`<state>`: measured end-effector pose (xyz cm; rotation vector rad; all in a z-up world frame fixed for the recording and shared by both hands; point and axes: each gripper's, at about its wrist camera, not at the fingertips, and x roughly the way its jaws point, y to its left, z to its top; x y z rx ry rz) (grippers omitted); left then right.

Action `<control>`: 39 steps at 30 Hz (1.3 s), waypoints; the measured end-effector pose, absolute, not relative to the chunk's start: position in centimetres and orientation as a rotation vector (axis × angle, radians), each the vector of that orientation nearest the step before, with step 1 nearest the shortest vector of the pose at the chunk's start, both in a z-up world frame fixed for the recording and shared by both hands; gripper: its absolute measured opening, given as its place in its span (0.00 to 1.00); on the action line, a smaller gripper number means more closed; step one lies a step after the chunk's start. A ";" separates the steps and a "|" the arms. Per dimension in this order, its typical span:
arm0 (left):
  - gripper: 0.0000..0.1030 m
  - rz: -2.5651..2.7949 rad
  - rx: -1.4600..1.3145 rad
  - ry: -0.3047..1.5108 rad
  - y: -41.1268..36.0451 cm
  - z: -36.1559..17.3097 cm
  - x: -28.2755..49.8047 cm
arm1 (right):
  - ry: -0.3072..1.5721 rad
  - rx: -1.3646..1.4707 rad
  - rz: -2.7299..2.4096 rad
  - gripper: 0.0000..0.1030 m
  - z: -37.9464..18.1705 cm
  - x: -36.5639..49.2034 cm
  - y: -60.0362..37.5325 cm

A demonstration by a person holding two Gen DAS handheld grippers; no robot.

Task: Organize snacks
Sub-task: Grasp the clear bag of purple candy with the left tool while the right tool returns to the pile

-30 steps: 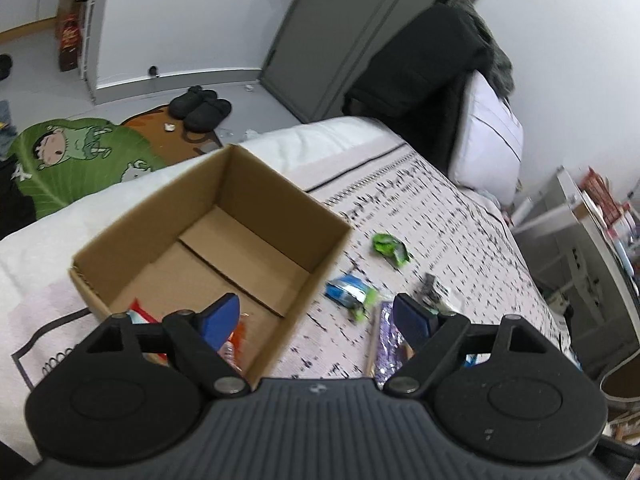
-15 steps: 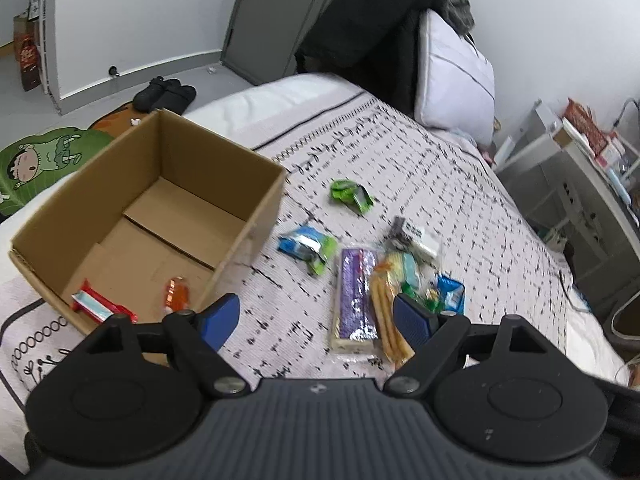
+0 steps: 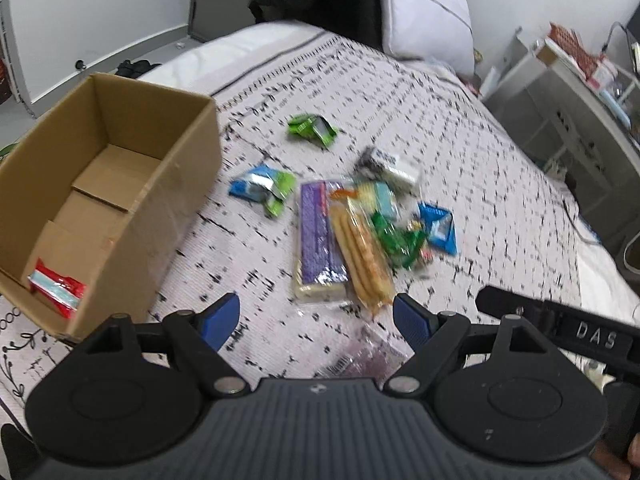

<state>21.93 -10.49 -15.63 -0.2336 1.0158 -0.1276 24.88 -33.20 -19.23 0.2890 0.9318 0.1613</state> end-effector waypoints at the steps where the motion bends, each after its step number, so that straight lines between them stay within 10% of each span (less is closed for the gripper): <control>1: 0.80 -0.133 -0.227 1.024 -10.9 -15.9 22.0 | 0.934 0.298 0.166 0.64 -19.5 24.9 -33.5; 19: 0.76 -0.151 -0.133 1.184 -15.8 -21.3 23.3 | 0.975 0.445 0.259 0.64 -23.3 27.1 -35.2; 25: 0.33 -0.110 -0.151 1.198 -15.8 -21.6 23.6 | 0.982 0.472 0.295 0.64 -24.1 28.1 -35.1; 39: 0.24 -0.012 -0.256 1.181 -13.0 -20.7 23.9 | 0.979 0.437 0.418 0.64 -24.3 29.7 -32.0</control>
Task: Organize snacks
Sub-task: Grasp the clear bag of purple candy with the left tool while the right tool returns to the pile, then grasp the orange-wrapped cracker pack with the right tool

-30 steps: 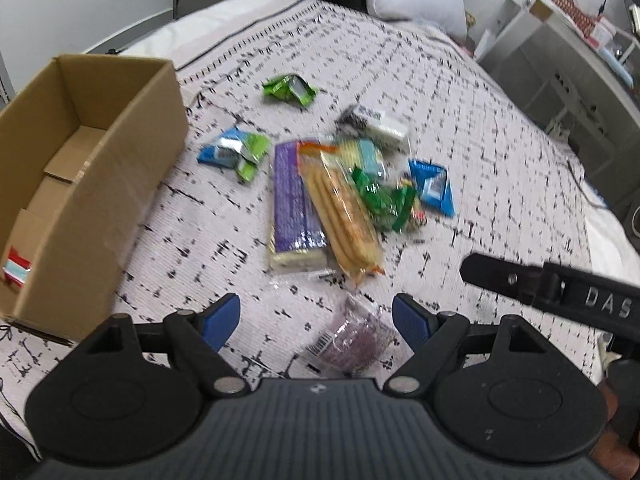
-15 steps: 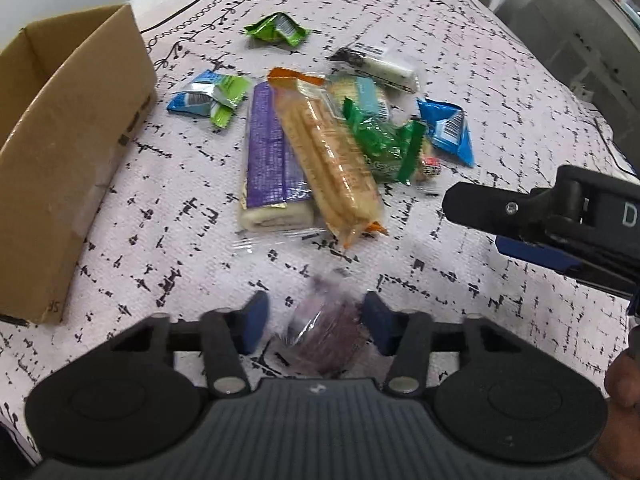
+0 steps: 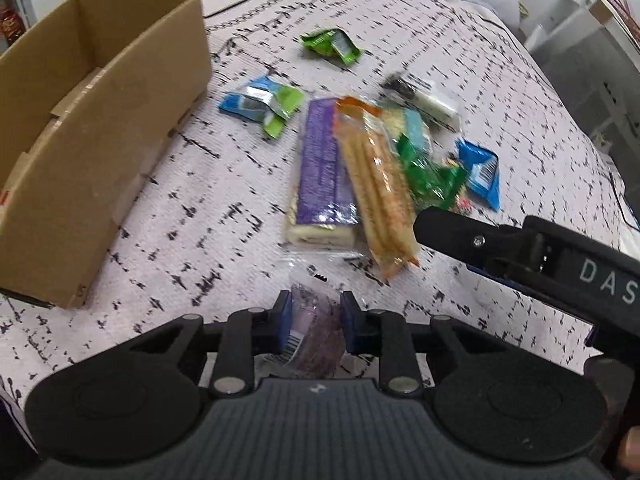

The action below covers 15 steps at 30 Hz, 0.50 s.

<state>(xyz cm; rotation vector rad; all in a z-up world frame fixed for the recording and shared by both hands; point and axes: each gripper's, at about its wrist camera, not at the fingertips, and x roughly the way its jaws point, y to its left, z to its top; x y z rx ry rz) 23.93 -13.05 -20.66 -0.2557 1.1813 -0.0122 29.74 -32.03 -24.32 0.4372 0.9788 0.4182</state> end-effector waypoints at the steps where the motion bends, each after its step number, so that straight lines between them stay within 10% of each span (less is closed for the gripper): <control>1: 0.24 -0.005 -0.259 1.178 -12.8 -20.6 23.9 | 0.977 0.434 0.421 0.64 -24.3 29.9 -31.9; 15: 0.23 0.060 -0.334 1.114 -9.5 -19.2 24.4 | 1.009 0.329 0.473 0.63 -25.1 31.8 -27.9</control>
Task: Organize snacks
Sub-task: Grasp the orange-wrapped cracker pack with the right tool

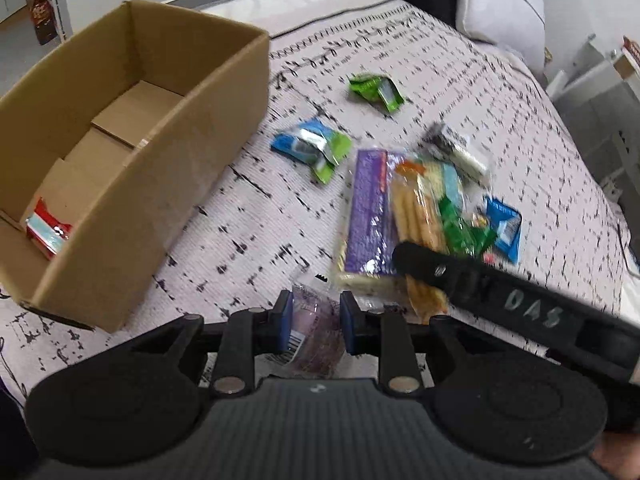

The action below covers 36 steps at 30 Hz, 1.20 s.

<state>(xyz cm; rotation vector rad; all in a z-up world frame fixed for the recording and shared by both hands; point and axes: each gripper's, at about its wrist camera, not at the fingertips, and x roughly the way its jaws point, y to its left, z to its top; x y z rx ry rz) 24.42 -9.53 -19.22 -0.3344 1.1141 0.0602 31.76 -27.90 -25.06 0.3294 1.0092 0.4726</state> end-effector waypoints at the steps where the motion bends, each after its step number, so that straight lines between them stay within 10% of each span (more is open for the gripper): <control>1: 0.23 0.067 -0.339 1.111 -9.3 -19.1 24.4 | 1.015 0.333 0.469 0.58 -25.2 31.8 -27.9; 4: 0.23 0.077 -0.363 1.097 -8.4 -18.8 24.3 | 1.031 0.343 0.478 0.34 -25.3 31.7 -27.8; 36: 0.05 0.002 -0.538 0.997 -2.3 -15.0 23.0 | 0.873 0.355 0.384 0.33 -17.8 27.2 -25.7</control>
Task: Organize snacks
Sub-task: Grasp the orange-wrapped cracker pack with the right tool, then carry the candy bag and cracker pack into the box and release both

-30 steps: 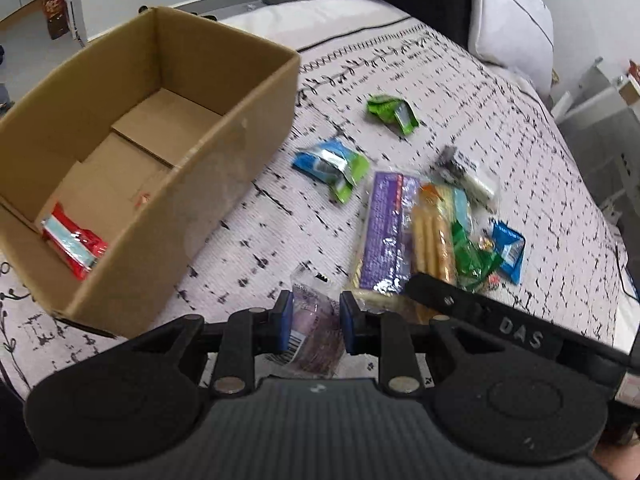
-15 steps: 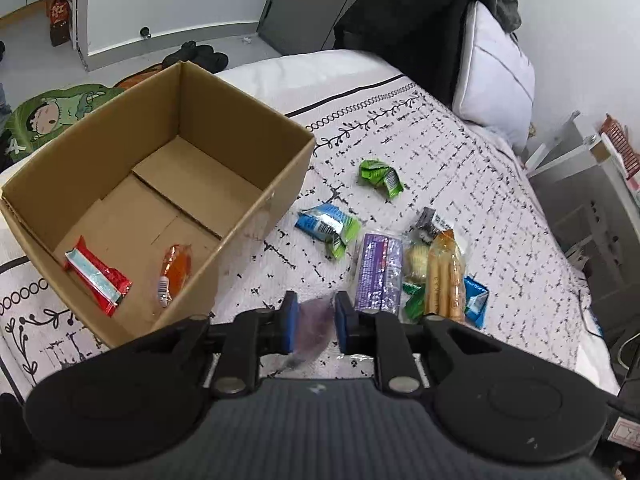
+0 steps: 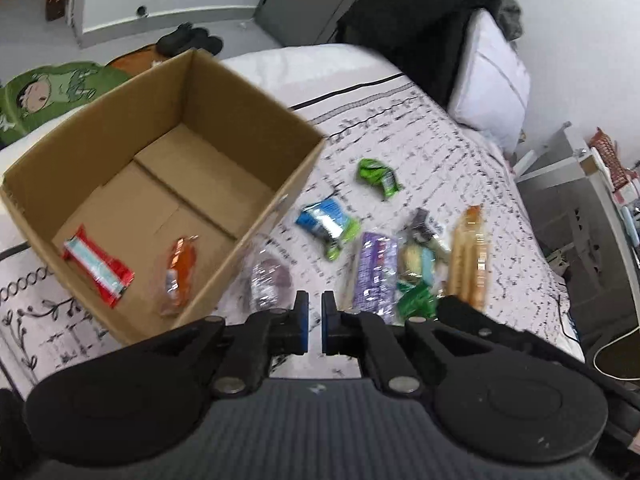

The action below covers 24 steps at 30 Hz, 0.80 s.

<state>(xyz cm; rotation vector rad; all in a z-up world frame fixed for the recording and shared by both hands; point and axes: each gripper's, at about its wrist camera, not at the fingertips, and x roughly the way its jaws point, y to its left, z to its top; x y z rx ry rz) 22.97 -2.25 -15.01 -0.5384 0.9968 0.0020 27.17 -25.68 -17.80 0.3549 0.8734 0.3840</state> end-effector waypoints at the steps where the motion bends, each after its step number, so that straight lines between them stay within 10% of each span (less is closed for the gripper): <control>1: 0.06 0.002 -0.533 1.005 -2.1 -15.1 22.9 | 0.871 0.357 0.380 0.33 -17.8 27.0 -25.7; 24: 0.51 0.174 -0.428 1.000 -6.1 -18.7 23.6 | 0.860 0.558 0.390 0.33 -21.9 26.3 -29.7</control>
